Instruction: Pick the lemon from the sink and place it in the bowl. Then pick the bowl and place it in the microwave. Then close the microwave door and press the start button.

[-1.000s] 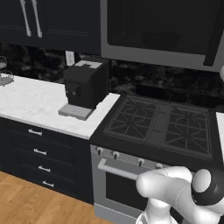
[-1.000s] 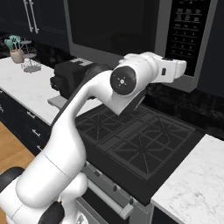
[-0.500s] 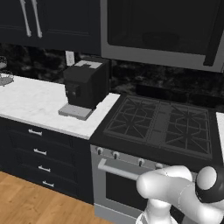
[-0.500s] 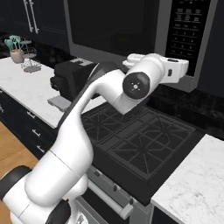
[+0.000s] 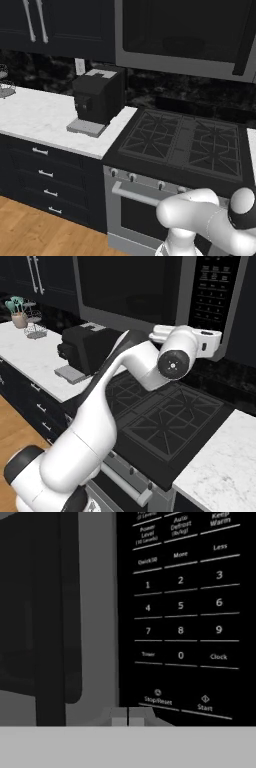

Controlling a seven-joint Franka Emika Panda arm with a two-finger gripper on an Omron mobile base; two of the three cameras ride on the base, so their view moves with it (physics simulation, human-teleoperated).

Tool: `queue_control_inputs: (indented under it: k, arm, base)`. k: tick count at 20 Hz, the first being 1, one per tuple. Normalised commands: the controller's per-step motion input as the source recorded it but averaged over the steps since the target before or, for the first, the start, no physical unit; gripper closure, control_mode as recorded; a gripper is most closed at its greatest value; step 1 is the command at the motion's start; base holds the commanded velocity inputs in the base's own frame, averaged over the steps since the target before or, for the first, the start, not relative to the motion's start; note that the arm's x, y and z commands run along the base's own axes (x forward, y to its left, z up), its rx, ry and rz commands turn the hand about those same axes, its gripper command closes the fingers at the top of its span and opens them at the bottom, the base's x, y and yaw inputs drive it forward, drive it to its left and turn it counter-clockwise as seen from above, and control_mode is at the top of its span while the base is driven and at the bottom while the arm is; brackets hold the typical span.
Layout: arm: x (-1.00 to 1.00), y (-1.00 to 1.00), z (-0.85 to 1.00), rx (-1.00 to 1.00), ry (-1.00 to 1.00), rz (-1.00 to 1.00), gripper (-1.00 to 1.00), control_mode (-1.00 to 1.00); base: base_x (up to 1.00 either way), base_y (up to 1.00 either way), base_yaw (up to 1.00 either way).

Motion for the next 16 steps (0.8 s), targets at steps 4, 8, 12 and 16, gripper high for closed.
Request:
queue_control_inputs:
  k: [4,8,12,16]
  arm:
    - [0.21,-0.23,0.0,0.0,-0.01,0.03,1.0,-1.0]
    - [0.11,-0.24,-0.01,0.0,-0.02,0.04,1.0,-1.0]
    - [0.15,-0.31,-0.05,0.0,-0.01,0.05,1.0,-1.0]
    - [0.41,-0.21,-0.16,0.0,0.0,0.05,1.0,-1.0]
  base:
    - [0.0,0.0,0.0]
    - [0.0,0.0,0.0]
    - [0.0,0.0,0.0]
    - [0.0,0.0,0.0]
